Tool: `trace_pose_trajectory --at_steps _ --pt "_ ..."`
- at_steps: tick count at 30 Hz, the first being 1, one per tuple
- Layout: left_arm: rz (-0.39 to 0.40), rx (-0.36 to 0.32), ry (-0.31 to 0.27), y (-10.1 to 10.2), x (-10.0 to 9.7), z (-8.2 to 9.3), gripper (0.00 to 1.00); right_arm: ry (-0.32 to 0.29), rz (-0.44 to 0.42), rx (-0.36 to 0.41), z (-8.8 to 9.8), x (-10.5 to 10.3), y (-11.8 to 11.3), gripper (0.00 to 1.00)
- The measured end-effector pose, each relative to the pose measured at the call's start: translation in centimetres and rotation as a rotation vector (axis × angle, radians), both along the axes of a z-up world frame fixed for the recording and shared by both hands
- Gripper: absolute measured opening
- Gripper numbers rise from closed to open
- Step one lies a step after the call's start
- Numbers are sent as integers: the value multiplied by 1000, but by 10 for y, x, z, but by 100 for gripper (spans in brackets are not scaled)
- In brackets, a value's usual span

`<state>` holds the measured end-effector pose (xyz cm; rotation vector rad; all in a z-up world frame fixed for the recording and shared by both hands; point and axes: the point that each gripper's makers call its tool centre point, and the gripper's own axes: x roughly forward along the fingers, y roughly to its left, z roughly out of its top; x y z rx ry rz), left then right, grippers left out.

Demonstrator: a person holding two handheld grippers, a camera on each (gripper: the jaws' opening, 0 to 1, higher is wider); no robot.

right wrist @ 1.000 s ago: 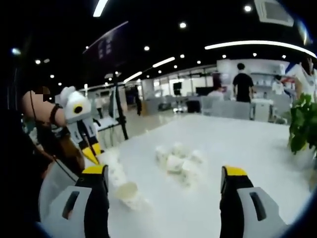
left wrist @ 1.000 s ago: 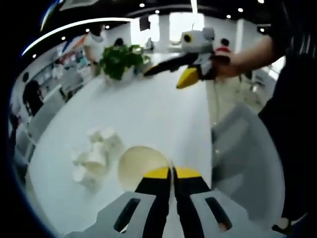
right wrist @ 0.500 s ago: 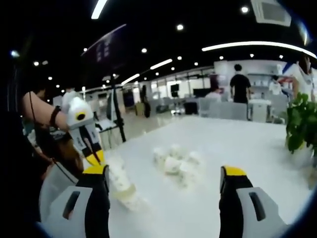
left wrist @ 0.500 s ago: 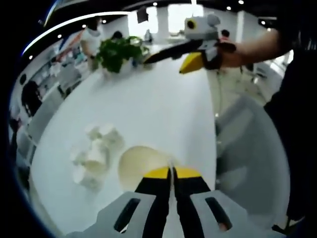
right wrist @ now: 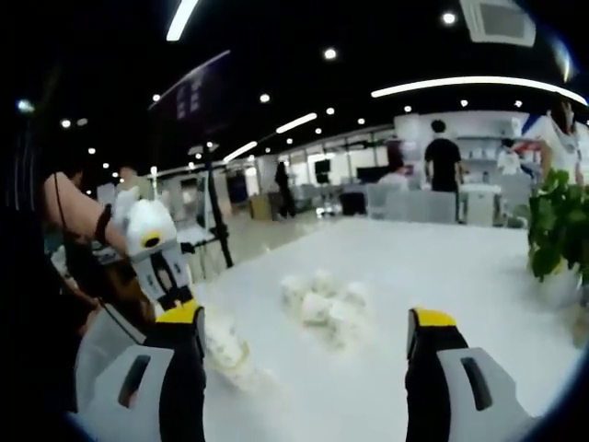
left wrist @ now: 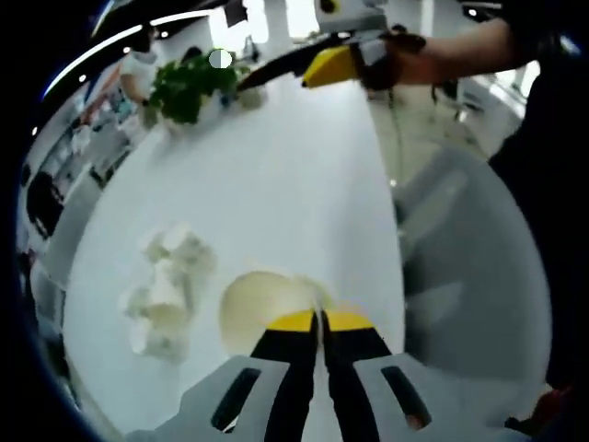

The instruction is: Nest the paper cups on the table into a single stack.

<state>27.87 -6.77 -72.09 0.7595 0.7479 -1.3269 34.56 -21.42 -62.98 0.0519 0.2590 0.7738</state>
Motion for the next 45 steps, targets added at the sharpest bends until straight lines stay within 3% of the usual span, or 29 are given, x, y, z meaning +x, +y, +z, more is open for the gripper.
trace_pose_trajectory --at_steps 16,22,27,32,34,40,45 --pt "-18 72 33 6 9 -21 0 27 -23 11 -5 1 -6 85" --pt "-24 79 37 7 16 -22 0 43 -14 28 -5 4 -4 81" --pt "-23 79 79 8 13 -27 1 40 -19 28 -7 3 -5 79" --pt "-24 81 85 7 11 -32 1 45 -20 31 -10 2 -7 79" --pt "-24 49 99 4 9 -32 4 47 -21 33 -10 1 -7 79" --pt "-15 66 89 8 12 -38 11 47 -23 35 -10 1 -5 78" --pt "11 33 123 7 6 -42 17 51 -25 35 -15 -2 -5 78"
